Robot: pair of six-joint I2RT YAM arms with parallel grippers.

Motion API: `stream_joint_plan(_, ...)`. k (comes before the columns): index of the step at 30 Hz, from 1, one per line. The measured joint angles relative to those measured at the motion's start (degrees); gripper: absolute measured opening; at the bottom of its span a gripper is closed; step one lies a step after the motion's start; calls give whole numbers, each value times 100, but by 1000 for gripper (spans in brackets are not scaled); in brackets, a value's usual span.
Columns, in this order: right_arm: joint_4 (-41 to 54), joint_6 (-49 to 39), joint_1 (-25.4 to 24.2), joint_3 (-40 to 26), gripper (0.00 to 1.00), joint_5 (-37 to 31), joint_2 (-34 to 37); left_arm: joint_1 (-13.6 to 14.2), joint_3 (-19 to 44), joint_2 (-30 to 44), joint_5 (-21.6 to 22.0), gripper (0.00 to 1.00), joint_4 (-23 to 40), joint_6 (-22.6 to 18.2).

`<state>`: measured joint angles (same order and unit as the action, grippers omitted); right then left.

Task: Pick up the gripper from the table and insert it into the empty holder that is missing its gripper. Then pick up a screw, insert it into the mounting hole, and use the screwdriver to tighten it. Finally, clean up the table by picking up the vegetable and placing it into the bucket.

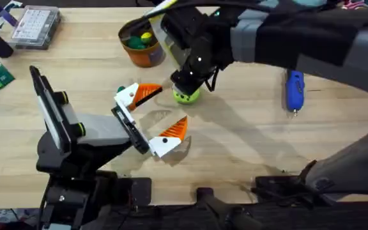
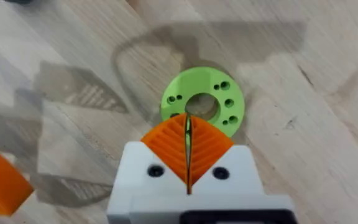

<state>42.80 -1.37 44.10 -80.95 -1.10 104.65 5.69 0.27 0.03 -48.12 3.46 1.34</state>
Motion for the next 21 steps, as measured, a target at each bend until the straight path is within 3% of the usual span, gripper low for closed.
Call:
stream_joint_plan(6, 334, -62, -2, -466, 16, -16, -4, 0, 0, 0, 0, 990, 0, 0)
stream_joint_plan(10, 515, -88, 0, -515, 240, -14, -4, 1, 0, 0, 0, 990, 0, 0)
stream_joint_plan(12, 630, -106, 0, -515, 398, -15, -4, 0, 0, 0, 0, 990, 0, 0)
stream_joint_plan(13, 670, -114, 0, -515, 418, -14, -4, 0, 0, 0, -1, 990, 0, 0)
stream_joint_plan(21, 733, -122, 53, -515, 373, -14, 28, 0, 0, 0, -2, 990, 0, 0)
